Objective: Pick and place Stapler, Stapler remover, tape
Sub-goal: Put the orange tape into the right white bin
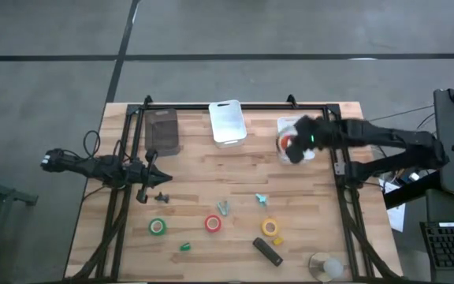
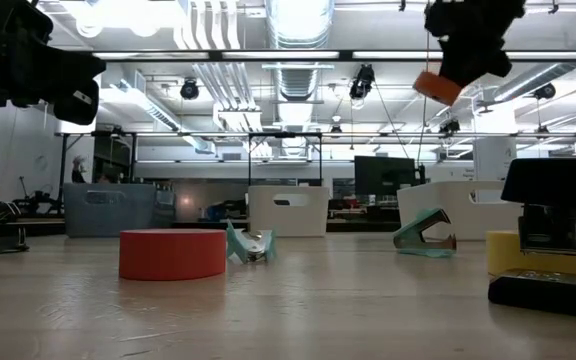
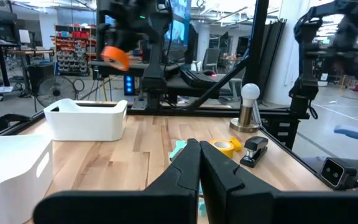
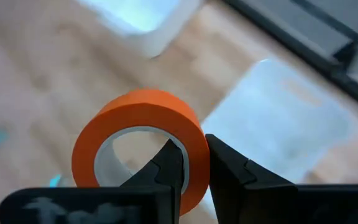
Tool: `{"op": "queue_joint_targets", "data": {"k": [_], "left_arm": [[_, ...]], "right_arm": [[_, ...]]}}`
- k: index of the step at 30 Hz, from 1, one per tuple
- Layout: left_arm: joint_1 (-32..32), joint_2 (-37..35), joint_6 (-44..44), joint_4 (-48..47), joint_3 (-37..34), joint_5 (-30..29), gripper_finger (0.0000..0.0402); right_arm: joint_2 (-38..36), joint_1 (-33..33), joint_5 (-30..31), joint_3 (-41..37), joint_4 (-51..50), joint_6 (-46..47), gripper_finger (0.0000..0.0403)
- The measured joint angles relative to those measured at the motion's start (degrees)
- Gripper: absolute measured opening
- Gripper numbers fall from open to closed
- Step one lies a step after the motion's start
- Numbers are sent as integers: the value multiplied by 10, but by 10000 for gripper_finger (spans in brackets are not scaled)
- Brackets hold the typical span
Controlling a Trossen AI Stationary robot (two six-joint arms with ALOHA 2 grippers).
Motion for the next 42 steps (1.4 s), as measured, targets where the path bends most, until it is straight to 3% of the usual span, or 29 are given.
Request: {"op": "queue_joint_targets", "data": {"k": [7,13,26,36,42], "left_arm": [[0,0,0,0,0,0,10],[0,0,0,0,0,0,10],[0,0,0,0,0,0,10],[0,0,0,0,0,0,10],[0,0,0,0,0,0,10]], "right_arm": [[68,-201,-112,19,-2,-84,54],[139,-281,-153,3,-5,-130,54],[247,-293,-156,6,12,-133,54],[312,-295,-72,5,23,-111,54],[341,-295,-63,5,25,-92,54]]}}
